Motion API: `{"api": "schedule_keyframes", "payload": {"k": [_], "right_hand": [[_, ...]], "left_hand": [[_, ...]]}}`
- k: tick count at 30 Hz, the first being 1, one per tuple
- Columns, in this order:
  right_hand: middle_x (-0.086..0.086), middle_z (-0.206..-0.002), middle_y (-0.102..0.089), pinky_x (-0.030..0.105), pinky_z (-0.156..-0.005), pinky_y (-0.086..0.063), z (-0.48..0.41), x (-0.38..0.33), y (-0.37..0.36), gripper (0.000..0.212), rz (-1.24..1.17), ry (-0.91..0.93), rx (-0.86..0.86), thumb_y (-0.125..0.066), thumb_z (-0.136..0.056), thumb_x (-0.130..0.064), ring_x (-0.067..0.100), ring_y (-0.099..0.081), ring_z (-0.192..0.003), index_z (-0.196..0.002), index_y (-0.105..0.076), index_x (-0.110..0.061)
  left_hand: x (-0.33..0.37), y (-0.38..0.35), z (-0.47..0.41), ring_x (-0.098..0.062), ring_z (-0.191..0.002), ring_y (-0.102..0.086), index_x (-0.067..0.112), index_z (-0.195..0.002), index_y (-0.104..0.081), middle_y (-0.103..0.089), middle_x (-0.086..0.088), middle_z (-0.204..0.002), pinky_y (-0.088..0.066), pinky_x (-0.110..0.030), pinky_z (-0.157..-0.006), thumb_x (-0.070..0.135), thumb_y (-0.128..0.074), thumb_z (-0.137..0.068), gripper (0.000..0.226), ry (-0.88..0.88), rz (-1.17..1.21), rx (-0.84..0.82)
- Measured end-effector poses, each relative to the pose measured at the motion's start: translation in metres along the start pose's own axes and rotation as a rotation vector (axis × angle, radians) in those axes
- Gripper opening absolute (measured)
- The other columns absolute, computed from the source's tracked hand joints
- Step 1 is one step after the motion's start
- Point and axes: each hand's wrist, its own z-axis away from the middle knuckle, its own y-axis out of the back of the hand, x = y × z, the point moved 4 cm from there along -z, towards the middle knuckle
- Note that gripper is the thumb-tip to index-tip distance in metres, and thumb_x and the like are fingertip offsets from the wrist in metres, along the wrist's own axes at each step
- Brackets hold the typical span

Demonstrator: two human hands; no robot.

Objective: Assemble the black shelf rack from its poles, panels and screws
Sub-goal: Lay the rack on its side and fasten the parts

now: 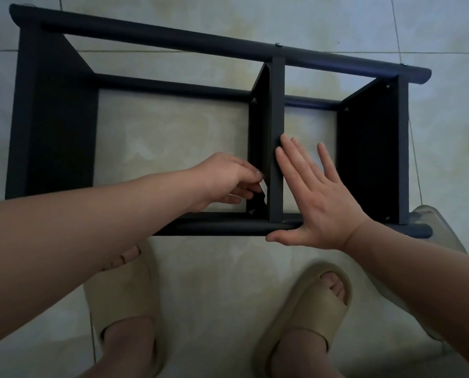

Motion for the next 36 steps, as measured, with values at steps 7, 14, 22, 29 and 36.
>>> {"api": "schedule_keyframes", "payload": {"k": [7,14,22,29,36], "right_hand": [[0.018,-0.169,0.000,0.057,-0.126,-0.006,-0.002,0.001,-0.003,0.123,-0.073,0.048,0.003,-0.042,-0.082,-0.087,0.030,-0.004,-0.158,-0.160,-0.009,0.002],[0.018,-0.170,0.000,0.057,-0.126,-0.007,-0.002,0.001,-0.004,0.123,-0.087,0.049,0.004,-0.043,-0.082,-0.087,0.029,-0.006,-0.158,-0.161,-0.006,0.000],[0.018,-0.170,0.000,0.057,-0.126,-0.007,-0.002,0.002,-0.004,0.124,-0.091,0.048,0.006,-0.044,-0.082,-0.087,0.029,-0.006,-0.158,-0.161,-0.007,0.001],[0.018,-0.169,0.000,0.059,-0.125,-0.009,-0.001,0.002,-0.005,0.123,-0.087,0.054,0.022,-0.042,-0.082,-0.088,0.029,-0.007,-0.157,-0.161,-0.006,0.000],[0.018,-0.170,0.000,0.059,-0.125,-0.009,-0.002,0.002,-0.006,0.123,-0.088,0.057,0.026,-0.042,-0.082,-0.087,0.029,-0.008,-0.157,-0.161,-0.006,0.000]], "left_hand": [[-0.002,0.003,0.000,-0.008,-0.071,-0.069,0.021,-0.093,-0.071,-0.078,0.000,-0.084,-0.050,-0.028,-0.076,0.020,-0.066,-0.095,0.006,0.000,-0.023,-0.003],[0.003,0.003,-0.003,-0.009,-0.073,-0.069,0.022,-0.090,-0.071,-0.077,0.004,-0.081,-0.048,-0.029,-0.074,0.024,-0.067,-0.094,0.006,-0.008,-0.028,0.009],[0.008,0.002,0.001,-0.005,-0.069,-0.067,0.022,-0.083,-0.068,-0.076,0.006,-0.075,-0.048,-0.029,-0.075,0.019,-0.068,-0.093,0.010,-0.068,-0.210,0.040],[0.011,0.002,0.003,-0.008,-0.074,-0.070,0.019,-0.086,-0.069,-0.078,0.002,-0.082,-0.050,-0.029,-0.078,0.019,-0.064,-0.095,0.010,-0.028,-0.113,-0.048],[0.013,0.000,0.004,-0.007,-0.076,-0.071,0.016,-0.087,-0.066,-0.077,0.003,-0.078,-0.050,-0.030,-0.083,0.018,-0.060,-0.097,0.012,0.000,-0.189,-0.105]]}}
